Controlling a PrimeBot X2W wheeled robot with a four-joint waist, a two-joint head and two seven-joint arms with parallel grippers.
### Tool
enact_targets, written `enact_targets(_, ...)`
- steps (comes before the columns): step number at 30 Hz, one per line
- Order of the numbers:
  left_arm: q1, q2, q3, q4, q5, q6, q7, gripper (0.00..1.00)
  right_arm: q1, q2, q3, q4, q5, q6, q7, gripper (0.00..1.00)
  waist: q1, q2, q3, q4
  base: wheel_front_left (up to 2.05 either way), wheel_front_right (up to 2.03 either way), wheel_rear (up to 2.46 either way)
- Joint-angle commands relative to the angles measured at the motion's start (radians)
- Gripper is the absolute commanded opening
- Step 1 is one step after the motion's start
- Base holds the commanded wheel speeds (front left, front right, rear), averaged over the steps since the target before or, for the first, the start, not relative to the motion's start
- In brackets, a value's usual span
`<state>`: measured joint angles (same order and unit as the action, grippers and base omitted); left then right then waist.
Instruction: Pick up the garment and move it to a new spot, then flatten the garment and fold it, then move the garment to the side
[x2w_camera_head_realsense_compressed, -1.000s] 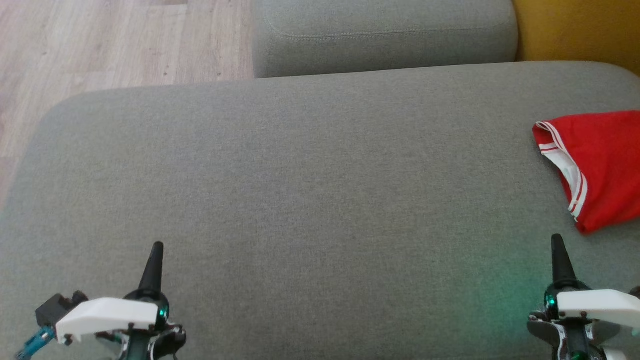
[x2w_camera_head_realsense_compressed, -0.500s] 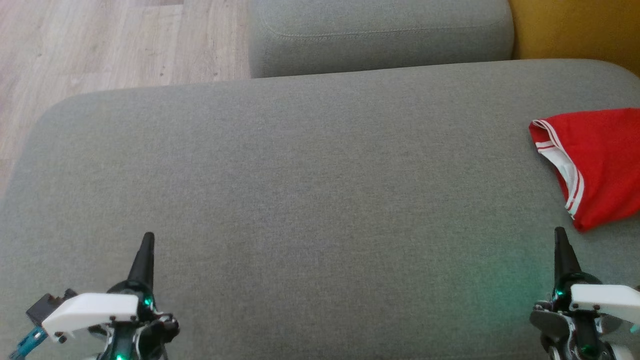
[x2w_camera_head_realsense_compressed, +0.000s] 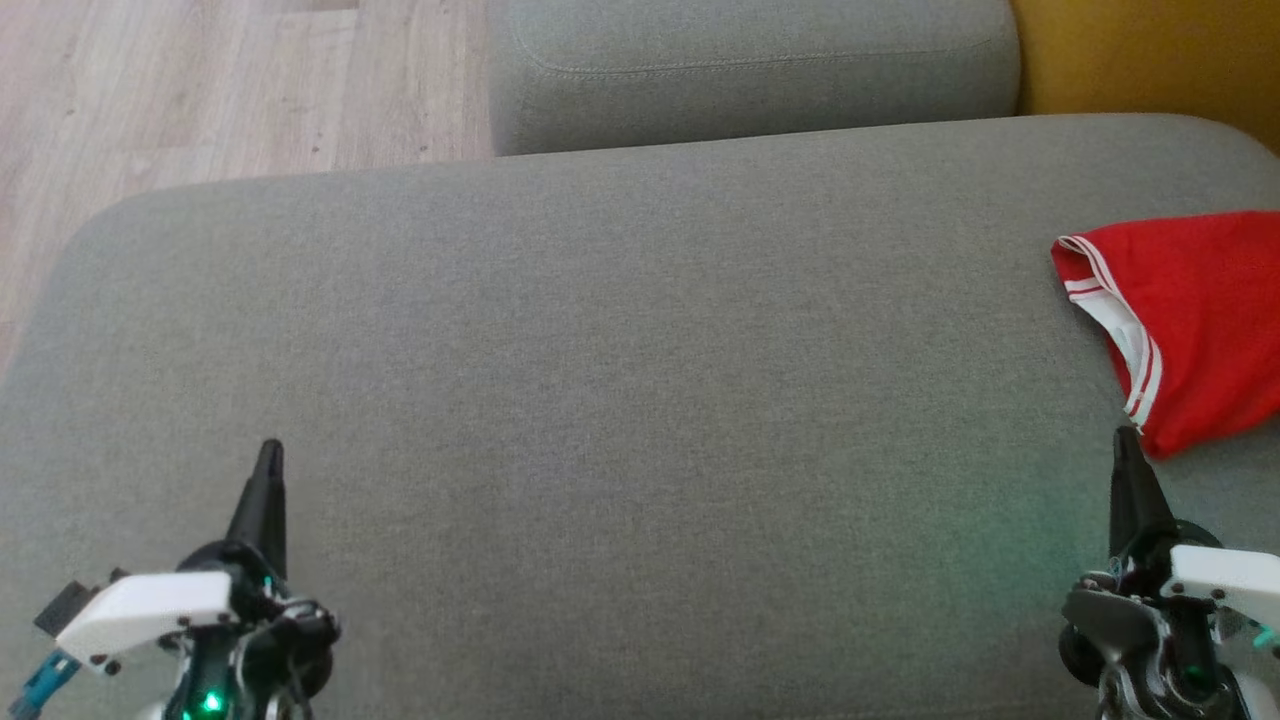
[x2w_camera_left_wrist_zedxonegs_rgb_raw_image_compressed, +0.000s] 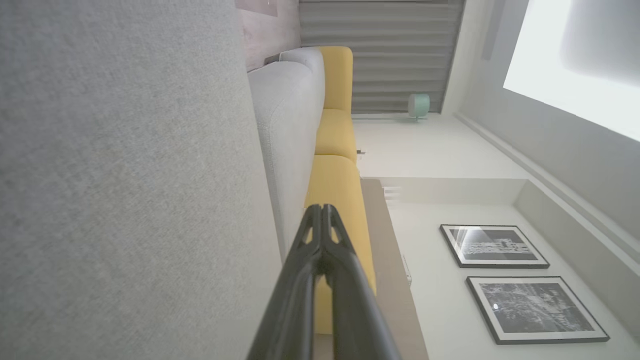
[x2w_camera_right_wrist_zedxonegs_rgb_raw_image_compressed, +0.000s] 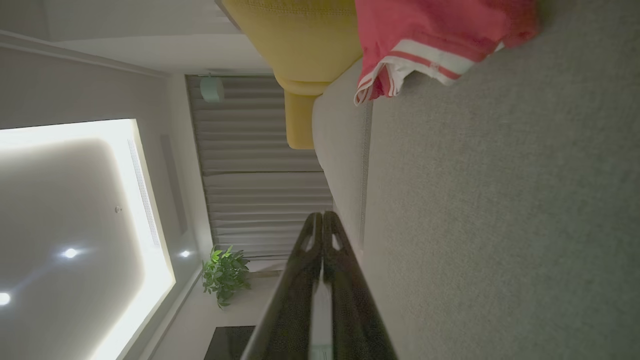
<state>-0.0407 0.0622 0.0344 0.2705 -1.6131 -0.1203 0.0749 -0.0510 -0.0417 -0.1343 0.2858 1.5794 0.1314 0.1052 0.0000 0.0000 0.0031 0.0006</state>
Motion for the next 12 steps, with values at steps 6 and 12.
enact_targets(6,-0.064,0.013,0.044,-0.027,-0.025,-0.010,0.010,0.00,-0.057,-0.009,0.020,-0.041,0.029,-0.001,0.008,0.00,0.0000,0.0000,0.000,-0.001,0.00,0.00,0.00)
enact_targets(12,-0.065,0.012,0.047,-0.027,-0.023,-0.010,0.012,0.00,-0.057,-0.009,0.020,-0.041,0.029,-0.001,0.008,0.00,0.0000,0.0000,0.000,-0.001,0.00,0.00,0.00)
